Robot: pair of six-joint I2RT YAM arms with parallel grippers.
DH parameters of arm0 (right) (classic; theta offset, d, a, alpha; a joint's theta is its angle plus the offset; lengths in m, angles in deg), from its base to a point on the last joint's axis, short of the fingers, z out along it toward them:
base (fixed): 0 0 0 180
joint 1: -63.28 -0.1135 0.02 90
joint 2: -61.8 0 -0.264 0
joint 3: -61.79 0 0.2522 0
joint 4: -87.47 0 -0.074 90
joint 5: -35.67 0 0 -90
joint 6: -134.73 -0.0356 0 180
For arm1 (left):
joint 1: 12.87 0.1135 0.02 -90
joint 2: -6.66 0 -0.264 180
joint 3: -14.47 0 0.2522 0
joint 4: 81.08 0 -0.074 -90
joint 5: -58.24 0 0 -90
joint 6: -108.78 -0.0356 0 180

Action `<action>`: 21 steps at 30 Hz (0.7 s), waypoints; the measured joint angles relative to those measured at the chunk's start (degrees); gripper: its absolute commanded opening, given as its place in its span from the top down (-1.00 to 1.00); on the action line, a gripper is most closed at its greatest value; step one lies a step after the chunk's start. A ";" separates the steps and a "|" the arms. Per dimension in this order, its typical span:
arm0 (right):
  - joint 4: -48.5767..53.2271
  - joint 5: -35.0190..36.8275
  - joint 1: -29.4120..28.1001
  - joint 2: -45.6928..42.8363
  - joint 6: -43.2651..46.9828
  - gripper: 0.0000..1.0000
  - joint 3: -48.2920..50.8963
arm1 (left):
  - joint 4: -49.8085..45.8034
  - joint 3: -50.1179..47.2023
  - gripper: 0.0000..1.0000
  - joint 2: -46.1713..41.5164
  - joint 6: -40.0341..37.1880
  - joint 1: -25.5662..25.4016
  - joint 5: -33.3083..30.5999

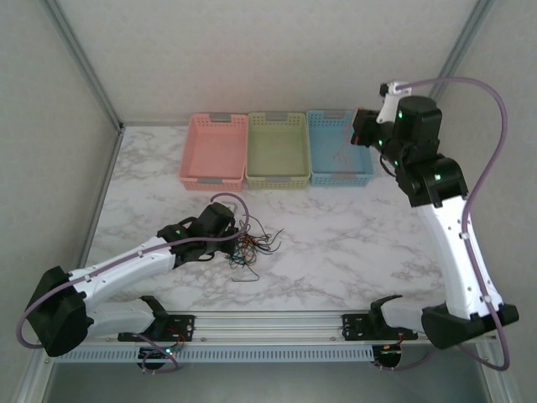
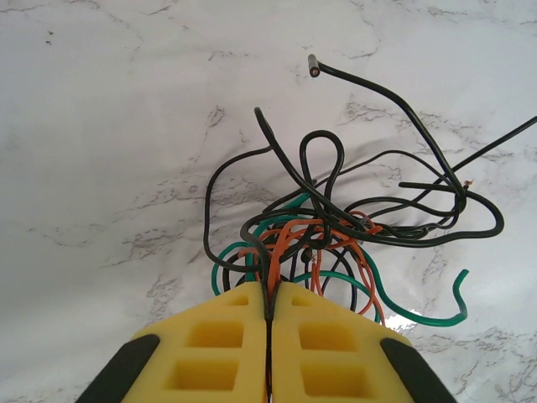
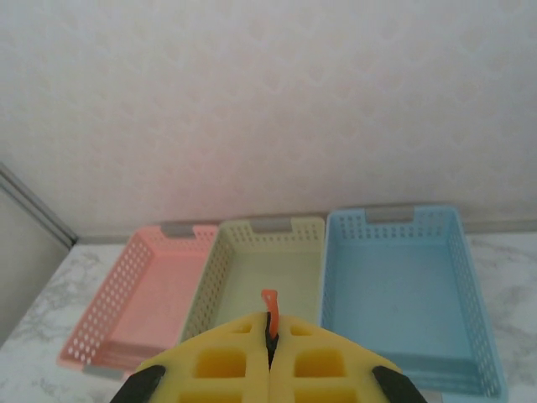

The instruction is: Untangle the cables

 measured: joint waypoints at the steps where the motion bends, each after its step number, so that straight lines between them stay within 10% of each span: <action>1: -0.48 0.72 0.00 1.57 -0.02 1.00 -1.77 | 0.00 0.00 0.85 -0.02 0.00 0.00 -0.02; 21: -3.43 22.25 0.46 26.27 6.32 1.00 -26.82 | 0.57 -0.76 0.86 -2.05 -0.02 0.00 0.04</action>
